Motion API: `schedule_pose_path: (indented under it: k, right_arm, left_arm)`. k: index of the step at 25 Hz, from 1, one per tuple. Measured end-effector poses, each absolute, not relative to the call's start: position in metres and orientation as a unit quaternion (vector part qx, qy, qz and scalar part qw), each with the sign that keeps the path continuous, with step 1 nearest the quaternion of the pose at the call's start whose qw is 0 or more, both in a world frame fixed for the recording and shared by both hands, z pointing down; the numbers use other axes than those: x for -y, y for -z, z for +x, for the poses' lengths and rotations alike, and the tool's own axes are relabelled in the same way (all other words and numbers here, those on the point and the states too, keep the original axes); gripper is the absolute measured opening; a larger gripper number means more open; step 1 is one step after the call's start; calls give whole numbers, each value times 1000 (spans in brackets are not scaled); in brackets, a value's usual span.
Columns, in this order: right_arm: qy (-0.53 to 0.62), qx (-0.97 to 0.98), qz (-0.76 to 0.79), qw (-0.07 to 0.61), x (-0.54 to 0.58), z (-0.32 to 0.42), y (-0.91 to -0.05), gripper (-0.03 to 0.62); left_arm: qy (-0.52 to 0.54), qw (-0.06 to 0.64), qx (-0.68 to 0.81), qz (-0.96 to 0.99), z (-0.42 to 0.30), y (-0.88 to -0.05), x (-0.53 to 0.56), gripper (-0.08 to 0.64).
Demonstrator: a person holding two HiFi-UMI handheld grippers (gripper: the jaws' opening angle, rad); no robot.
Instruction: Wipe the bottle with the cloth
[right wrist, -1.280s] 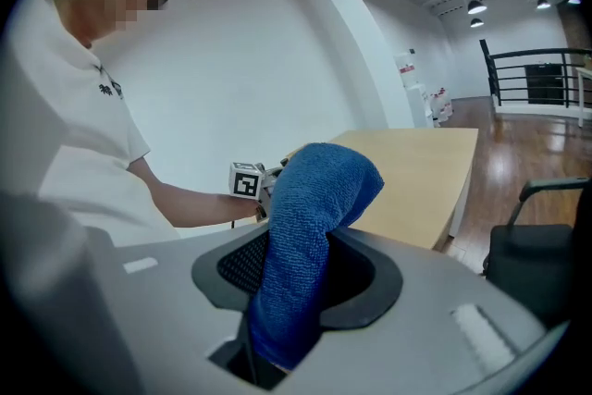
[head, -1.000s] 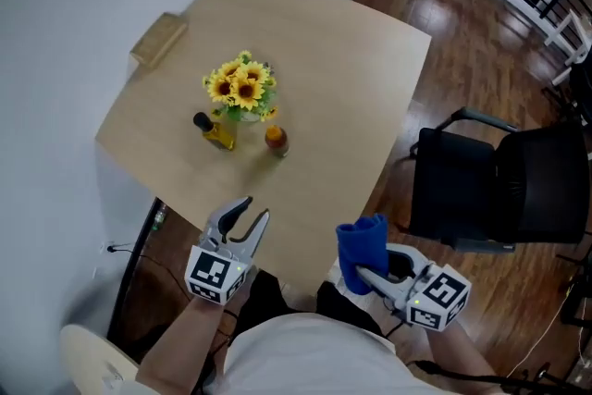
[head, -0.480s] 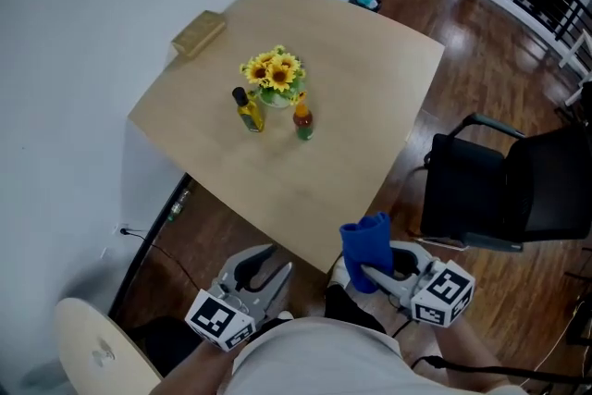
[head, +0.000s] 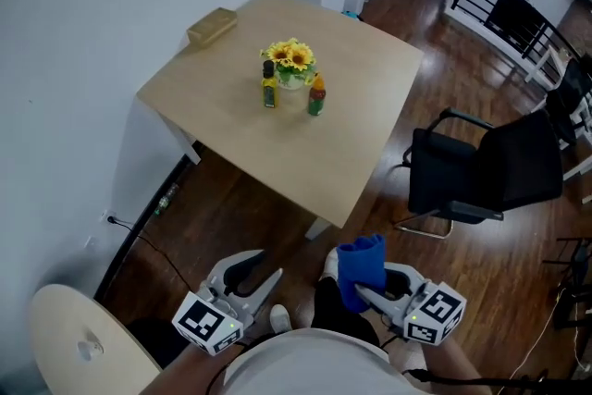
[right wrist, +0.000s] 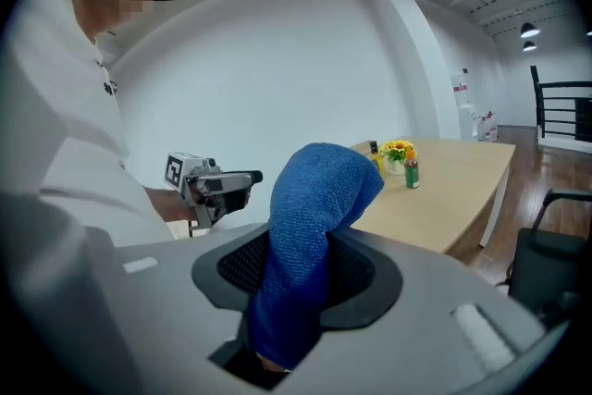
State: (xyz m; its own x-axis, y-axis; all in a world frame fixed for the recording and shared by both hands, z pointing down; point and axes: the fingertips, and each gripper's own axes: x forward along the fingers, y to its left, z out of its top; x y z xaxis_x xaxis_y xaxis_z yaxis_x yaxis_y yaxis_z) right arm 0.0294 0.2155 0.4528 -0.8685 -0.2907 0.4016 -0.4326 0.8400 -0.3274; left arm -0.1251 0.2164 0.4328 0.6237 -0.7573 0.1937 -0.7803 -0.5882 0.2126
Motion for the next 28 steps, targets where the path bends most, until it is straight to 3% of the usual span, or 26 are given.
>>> schedule_pose_path:
  k: [6, 12, 28]
  right_arm:
    - [-191, 943, 193, 194, -293, 28, -441, 158]
    - [-162, 953, 187, 176, -326, 30, -420, 158]
    - [-142, 961, 180, 156, -415, 121, -412, 158]
  left_arm:
    - [-43, 139, 417, 897, -133, -434, -280, 150]
    - [-17, 135, 408, 903, -115, -411, -317, 150]
    - [-49, 44, 372, 926, 15, -367, -388, 148]
